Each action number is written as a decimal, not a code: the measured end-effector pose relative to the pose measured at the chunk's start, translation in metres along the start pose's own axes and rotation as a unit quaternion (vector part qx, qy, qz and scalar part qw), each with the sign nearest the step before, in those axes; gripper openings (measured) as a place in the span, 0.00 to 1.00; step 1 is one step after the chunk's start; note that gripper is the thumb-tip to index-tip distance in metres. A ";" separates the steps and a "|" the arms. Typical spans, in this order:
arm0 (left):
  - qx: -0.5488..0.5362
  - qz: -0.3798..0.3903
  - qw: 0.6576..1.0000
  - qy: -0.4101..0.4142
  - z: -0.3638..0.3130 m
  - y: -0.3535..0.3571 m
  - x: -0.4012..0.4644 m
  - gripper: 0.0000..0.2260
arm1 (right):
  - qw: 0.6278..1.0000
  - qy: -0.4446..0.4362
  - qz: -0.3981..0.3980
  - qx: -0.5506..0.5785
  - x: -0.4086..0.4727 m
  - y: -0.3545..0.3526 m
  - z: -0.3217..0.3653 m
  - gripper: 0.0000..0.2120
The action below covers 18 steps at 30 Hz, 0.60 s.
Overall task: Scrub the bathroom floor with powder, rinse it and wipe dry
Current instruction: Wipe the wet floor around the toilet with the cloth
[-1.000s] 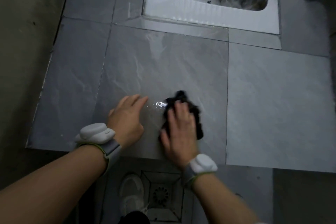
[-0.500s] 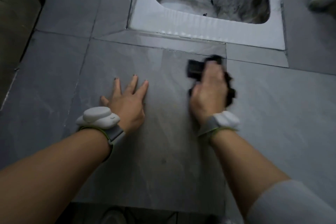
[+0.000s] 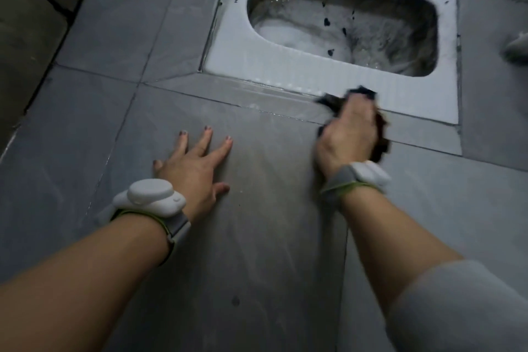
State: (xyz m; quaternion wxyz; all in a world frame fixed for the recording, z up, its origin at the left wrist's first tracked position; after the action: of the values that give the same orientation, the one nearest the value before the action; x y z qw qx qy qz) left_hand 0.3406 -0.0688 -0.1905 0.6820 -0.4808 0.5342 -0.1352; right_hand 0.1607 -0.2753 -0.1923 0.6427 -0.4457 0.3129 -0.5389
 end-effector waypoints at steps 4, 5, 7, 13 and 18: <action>0.004 0.000 1.000 -0.007 -0.003 -0.005 0.000 0.36 | 0.925 -0.355 0.117 0.074 -0.049 0.044 0.120 0.25; 0.004 0.001 1.000 -0.007 -0.001 -0.005 0.000 0.36 | 0.895 -0.409 0.156 0.080 -0.060 0.044 0.124 0.25; 0.006 -0.002 1.000 -0.004 -0.001 -0.003 -0.001 0.36 | 0.863 -0.457 0.200 0.081 -0.059 0.031 0.099 0.24; 0.012 -0.007 1.000 0.002 -0.001 0.000 -0.001 0.35 | 0.996 -0.067 0.055 -0.004 0.039 0.001 -0.018 0.27; 0.001 -0.010 1.000 0.018 0.001 -0.002 -0.001 0.36 | 0.983 -0.152 0.098 0.005 0.033 0.052 0.089 0.27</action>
State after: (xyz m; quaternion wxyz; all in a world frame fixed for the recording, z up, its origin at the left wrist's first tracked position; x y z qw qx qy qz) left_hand 0.3415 -0.0684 -0.1882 0.6711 -0.4831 0.5417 -0.1509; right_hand 0.2687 -0.2855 -0.2007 0.7349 -0.4860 0.2513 -0.4006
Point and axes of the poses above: each hand's wrist, its own x-axis towards the middle knuckle, its own y-axis out of the palm, z = x × y, the point moved 7 cm from there along x, towards the middle knuckle, and after that the axes turned 3 degrees about x, right-handed, at the moved point
